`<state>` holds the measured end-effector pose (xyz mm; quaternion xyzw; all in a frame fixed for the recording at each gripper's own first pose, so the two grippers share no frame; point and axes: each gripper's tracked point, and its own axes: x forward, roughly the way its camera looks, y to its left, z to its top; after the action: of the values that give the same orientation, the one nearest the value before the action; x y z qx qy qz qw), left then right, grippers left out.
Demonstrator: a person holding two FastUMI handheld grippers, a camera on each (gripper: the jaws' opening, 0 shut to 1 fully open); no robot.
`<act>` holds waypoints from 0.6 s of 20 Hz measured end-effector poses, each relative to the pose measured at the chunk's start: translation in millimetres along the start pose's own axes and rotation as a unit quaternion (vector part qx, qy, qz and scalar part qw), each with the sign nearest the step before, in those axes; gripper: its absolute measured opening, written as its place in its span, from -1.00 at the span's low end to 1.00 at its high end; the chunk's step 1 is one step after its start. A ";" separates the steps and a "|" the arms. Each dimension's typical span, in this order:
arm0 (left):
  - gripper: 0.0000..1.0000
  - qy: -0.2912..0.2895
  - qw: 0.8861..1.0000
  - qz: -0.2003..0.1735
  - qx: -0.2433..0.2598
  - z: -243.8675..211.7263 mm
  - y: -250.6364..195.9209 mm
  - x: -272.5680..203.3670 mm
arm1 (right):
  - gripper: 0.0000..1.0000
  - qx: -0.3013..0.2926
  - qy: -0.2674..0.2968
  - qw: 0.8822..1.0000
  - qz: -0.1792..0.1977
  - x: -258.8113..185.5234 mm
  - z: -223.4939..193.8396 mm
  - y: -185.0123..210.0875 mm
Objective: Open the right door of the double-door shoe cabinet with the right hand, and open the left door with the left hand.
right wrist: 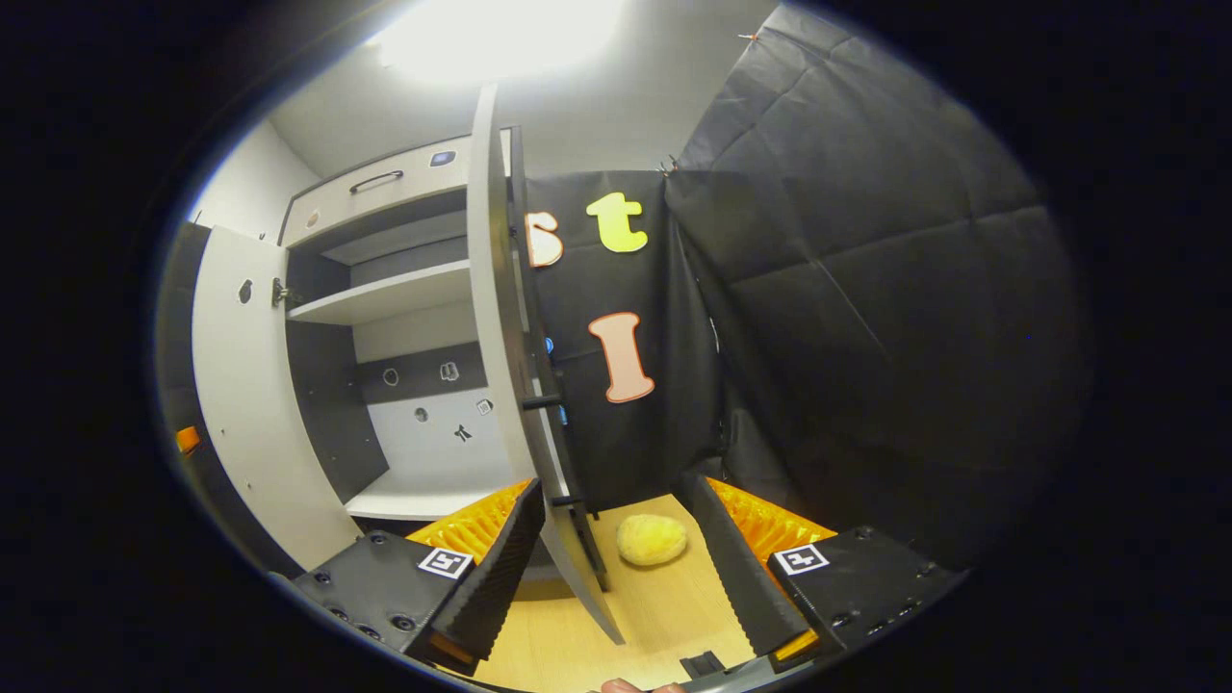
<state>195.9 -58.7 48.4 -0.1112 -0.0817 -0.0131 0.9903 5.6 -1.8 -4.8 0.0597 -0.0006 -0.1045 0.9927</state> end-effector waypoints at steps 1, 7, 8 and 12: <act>-0.64 -0.006 1.000 0.002 0.007 6.0 -3.9 -8.5 | 0.95 -0.001 -0.008 1.000 0.007 -0.2 4.8 6.9; 0.51 0.016 0.997 -0.017 0.070 -2.6 -42.2 -30.5 | 0.95 0.001 -0.047 0.997 0.060 3.3 30.3 59.6; 0.89 0.024 0.996 -0.021 0.078 -10.9 -52.3 -25.9 | 0.84 0.000 -0.048 0.997 0.068 3.5 30.6 67.3; 0.87 0.047 0.995 -0.052 0.074 -42.4 -86.6 -27.9 | 0.95 -0.013 -0.042 0.995 0.089 1.8 20.0 88.9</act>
<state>171.3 -152.3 21.9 -0.0326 -0.0415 -0.0637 0.9966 25.5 81.8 25.5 0.0418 -0.0460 -0.0183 0.9979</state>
